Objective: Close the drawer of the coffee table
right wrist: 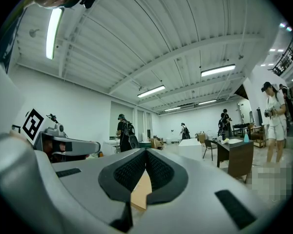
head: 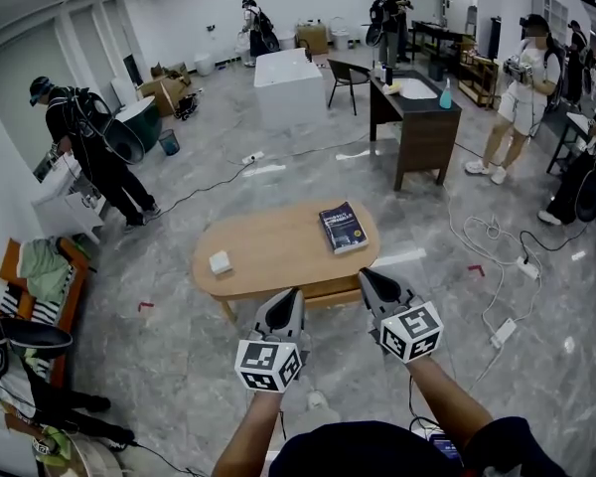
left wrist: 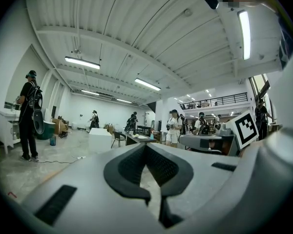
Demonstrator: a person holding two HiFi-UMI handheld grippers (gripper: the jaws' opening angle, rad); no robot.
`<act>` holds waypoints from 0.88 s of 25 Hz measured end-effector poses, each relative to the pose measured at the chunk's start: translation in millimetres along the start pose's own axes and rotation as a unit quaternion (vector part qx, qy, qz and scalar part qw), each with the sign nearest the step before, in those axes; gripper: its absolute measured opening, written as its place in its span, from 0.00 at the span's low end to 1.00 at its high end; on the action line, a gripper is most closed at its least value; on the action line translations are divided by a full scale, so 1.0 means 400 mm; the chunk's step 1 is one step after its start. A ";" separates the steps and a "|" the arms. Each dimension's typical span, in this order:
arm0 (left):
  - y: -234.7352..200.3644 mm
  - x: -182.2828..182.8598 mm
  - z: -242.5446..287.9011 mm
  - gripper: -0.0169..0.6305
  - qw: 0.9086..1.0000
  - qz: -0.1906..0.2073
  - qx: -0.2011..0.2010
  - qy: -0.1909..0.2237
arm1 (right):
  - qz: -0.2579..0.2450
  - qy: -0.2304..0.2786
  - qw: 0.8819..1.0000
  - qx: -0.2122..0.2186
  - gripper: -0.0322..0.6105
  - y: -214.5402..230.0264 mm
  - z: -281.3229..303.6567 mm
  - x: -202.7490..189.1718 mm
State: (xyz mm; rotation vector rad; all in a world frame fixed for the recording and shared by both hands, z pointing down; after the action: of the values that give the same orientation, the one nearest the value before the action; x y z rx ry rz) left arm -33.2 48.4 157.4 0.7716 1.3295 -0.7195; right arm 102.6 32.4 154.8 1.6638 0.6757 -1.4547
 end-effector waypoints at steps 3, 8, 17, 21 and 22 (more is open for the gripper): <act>-0.030 0.010 0.019 0.02 1.000 0.001 -0.006 0.002 | -0.002 0.000 1.000 -0.005 0.07 0.004 0.035 0.013; -0.088 0.014 0.051 0.02 1.000 -0.004 -0.012 0.003 | -0.007 0.002 1.000 -0.013 0.07 0.007 0.094 0.030; -0.174 0.019 0.098 0.02 0.999 -0.019 -0.031 0.012 | -0.018 -0.008 0.999 -0.032 0.07 0.007 0.174 0.040; -0.210 0.005 0.110 0.02 0.999 -0.024 -0.036 0.010 | -0.020 -0.010 0.999 -0.035 0.07 0.003 0.214 0.039; -0.219 0.002 0.113 0.02 0.999 -0.025 -0.036 0.010 | -0.021 -0.010 0.999 -0.035 0.07 0.001 0.224 0.038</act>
State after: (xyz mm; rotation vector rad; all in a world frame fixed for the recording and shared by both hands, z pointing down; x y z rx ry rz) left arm -79.8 -38.4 153.2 0.6911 1.3896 -0.7010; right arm 57.3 -44.8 139.1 1.5878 0.7466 -1.4581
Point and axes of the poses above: the fingertips, and each gripper's own axes: z forward along the fingers, y to its right, x out of its top, the point moved 1 cm from there along -z, backward along the fingers, and after that the axes turned 9 degrees about z, right-handed, at the moved point
